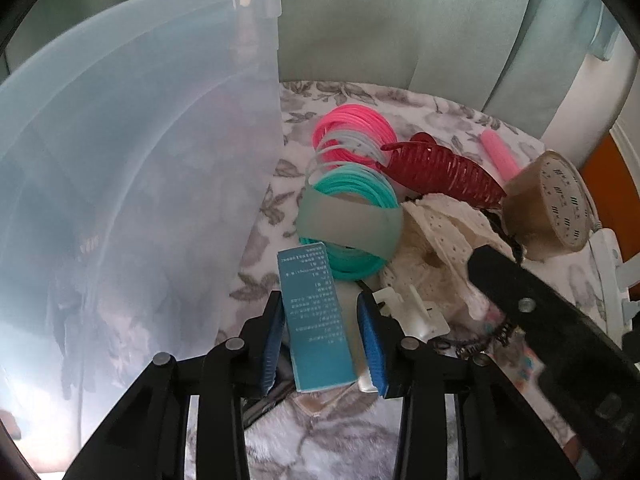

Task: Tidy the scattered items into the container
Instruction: 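Grasp the teal box with the left gripper while the right gripper grasps the lace scrunchie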

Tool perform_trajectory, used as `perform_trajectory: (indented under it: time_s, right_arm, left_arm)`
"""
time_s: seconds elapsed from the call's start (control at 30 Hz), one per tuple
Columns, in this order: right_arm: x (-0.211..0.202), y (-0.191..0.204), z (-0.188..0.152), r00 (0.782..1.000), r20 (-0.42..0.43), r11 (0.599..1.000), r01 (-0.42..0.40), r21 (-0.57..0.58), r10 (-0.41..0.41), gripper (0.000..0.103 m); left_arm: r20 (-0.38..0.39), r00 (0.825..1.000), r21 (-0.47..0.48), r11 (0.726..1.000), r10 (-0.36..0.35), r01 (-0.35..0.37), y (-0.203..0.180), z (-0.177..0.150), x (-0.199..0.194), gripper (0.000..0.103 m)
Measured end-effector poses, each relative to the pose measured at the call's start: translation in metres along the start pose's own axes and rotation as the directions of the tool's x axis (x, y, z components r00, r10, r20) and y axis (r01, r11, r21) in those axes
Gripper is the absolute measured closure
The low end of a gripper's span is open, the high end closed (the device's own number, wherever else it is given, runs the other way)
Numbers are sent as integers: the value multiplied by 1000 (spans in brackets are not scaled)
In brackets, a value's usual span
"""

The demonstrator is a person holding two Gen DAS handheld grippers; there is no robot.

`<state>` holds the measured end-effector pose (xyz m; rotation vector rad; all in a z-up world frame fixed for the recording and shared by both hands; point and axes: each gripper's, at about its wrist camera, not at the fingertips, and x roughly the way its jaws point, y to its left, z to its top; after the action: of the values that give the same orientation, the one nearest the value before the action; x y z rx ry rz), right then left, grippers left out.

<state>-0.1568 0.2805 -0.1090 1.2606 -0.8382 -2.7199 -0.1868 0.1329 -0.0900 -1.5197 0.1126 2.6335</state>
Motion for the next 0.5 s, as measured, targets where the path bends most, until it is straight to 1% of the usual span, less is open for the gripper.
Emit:
perform_trajectory:
  time_s: [0.1,0.17,0.27,0.47,0.5]
  right_arm:
    - [11,-3,1,1000,-14,1000,2,1,-2,45]
    - [17,-5,2,1000,-21,1000,1,6,-1,45]
    - [25,-9,2,1000,-25,1000,-6,20,6,45]
    - [30,-10,1,1000,-9,1000,-4,19,5,45]
    - [29,-10,0,1000,-5,1000,-3,20,3,47]
  left_arm:
    - [18,1000,-3,1000,-1,1,3,3,2,65]
    - [26,1000,-5,1000,-15,15,5,7,3,65]
    - [49,999,12,1000,-11,10,5,11,2,65]
    - [74,997,27,1000,-6,4,4,11,3,63]
    - [74,997,28,1000,-8,6,4,11,3,63]
